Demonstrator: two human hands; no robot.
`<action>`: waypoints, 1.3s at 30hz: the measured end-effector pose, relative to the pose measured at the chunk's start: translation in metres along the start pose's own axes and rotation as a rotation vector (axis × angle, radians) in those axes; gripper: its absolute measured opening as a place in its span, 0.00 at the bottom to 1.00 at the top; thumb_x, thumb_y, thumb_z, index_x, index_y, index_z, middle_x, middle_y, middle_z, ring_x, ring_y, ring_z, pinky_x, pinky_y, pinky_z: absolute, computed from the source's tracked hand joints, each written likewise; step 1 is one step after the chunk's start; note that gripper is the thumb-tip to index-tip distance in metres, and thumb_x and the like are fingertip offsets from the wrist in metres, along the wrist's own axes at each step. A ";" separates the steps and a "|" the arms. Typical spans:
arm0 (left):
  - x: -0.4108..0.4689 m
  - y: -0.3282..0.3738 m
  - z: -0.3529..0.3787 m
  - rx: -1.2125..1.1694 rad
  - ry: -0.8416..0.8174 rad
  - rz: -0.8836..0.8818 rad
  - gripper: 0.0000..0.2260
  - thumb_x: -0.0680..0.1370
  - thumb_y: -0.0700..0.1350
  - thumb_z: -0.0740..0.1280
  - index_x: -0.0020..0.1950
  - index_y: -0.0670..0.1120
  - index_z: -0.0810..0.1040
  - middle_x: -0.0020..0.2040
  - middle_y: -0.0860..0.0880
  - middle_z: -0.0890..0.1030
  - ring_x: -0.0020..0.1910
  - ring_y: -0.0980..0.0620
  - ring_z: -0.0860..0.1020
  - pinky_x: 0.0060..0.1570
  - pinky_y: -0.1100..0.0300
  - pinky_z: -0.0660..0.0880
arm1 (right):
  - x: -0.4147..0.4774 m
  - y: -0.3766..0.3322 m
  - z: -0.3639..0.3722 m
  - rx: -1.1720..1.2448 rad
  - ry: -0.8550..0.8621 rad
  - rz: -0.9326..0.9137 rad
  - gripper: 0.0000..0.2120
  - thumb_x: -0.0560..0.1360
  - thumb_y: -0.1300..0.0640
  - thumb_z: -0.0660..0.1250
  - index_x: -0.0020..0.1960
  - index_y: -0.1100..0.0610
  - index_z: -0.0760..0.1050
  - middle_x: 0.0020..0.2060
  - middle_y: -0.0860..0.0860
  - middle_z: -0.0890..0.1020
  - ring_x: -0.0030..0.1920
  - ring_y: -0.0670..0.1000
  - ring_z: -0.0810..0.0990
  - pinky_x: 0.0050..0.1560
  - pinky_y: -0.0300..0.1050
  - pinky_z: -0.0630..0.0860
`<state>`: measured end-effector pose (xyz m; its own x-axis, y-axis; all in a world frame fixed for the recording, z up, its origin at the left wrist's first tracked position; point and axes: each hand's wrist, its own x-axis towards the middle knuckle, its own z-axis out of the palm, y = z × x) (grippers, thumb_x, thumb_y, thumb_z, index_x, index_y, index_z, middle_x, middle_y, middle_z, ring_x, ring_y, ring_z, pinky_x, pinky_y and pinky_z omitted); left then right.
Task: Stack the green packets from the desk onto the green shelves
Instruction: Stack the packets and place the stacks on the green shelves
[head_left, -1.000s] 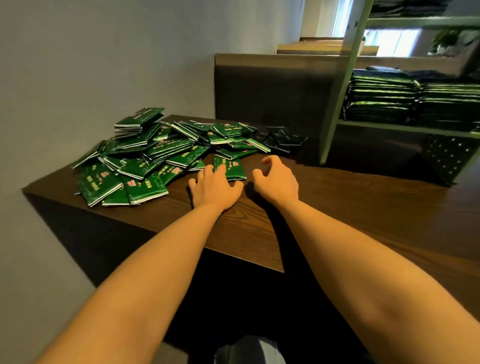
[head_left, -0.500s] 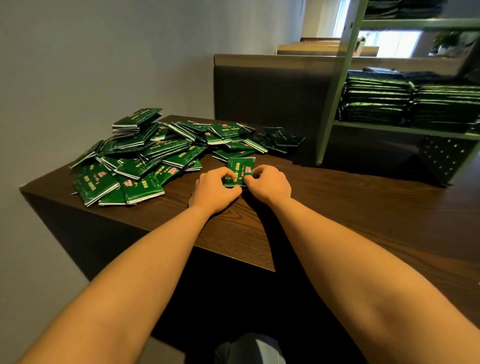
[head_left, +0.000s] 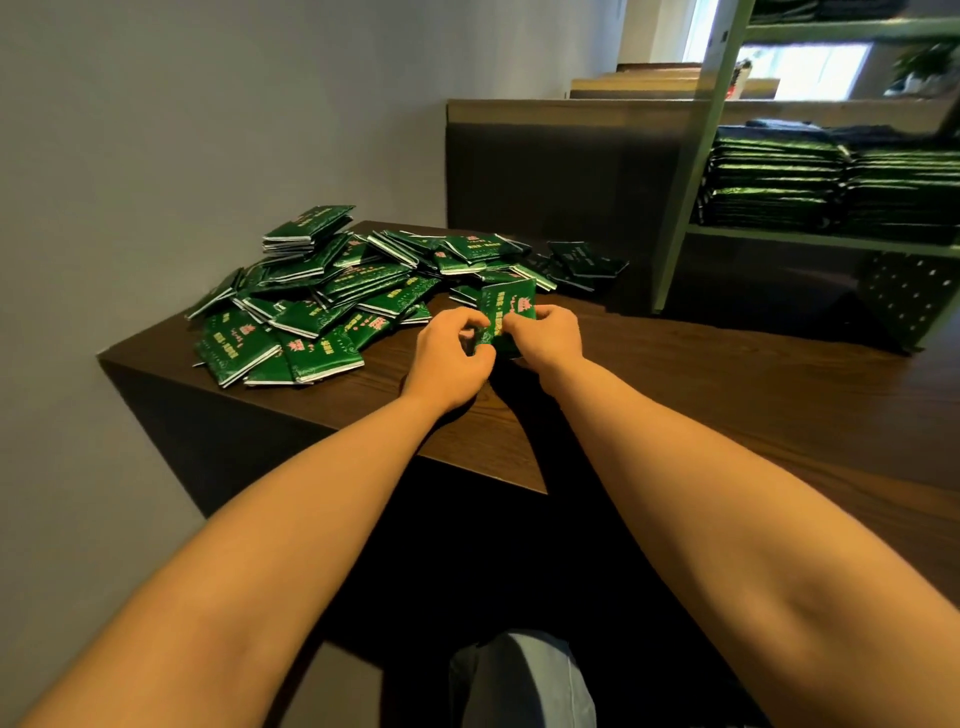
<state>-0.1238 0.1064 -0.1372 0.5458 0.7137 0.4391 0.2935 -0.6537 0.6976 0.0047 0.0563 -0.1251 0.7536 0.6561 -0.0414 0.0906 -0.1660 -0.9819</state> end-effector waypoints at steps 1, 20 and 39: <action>-0.001 -0.002 -0.006 0.044 0.019 -0.012 0.13 0.74 0.41 0.69 0.58 0.47 0.79 0.57 0.48 0.79 0.54 0.49 0.78 0.57 0.53 0.76 | -0.003 0.000 0.002 0.060 0.001 0.013 0.06 0.73 0.56 0.73 0.49 0.54 0.79 0.48 0.50 0.85 0.53 0.53 0.84 0.58 0.56 0.82; -0.013 -0.023 -0.036 0.711 0.045 -0.362 0.20 0.79 0.54 0.61 0.68 0.49 0.71 0.65 0.47 0.76 0.69 0.41 0.67 0.68 0.27 0.56 | -0.019 0.003 -0.010 0.354 -0.186 -0.003 0.03 0.78 0.64 0.65 0.49 0.58 0.71 0.48 0.59 0.79 0.45 0.56 0.80 0.50 0.54 0.76; -0.012 -0.033 -0.039 0.515 0.091 -0.369 0.20 0.78 0.54 0.64 0.67 0.48 0.71 0.62 0.44 0.76 0.64 0.39 0.70 0.63 0.43 0.65 | -0.016 0.012 -0.008 0.115 -0.160 -0.086 0.15 0.75 0.67 0.73 0.51 0.53 0.71 0.56 0.56 0.78 0.56 0.61 0.83 0.57 0.64 0.82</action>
<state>-0.1713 0.1292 -0.1437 0.2748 0.9186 0.2839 0.8012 -0.3821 0.4606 -0.0013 0.0379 -0.1348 0.6323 0.7744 0.0231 0.0682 -0.0259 -0.9973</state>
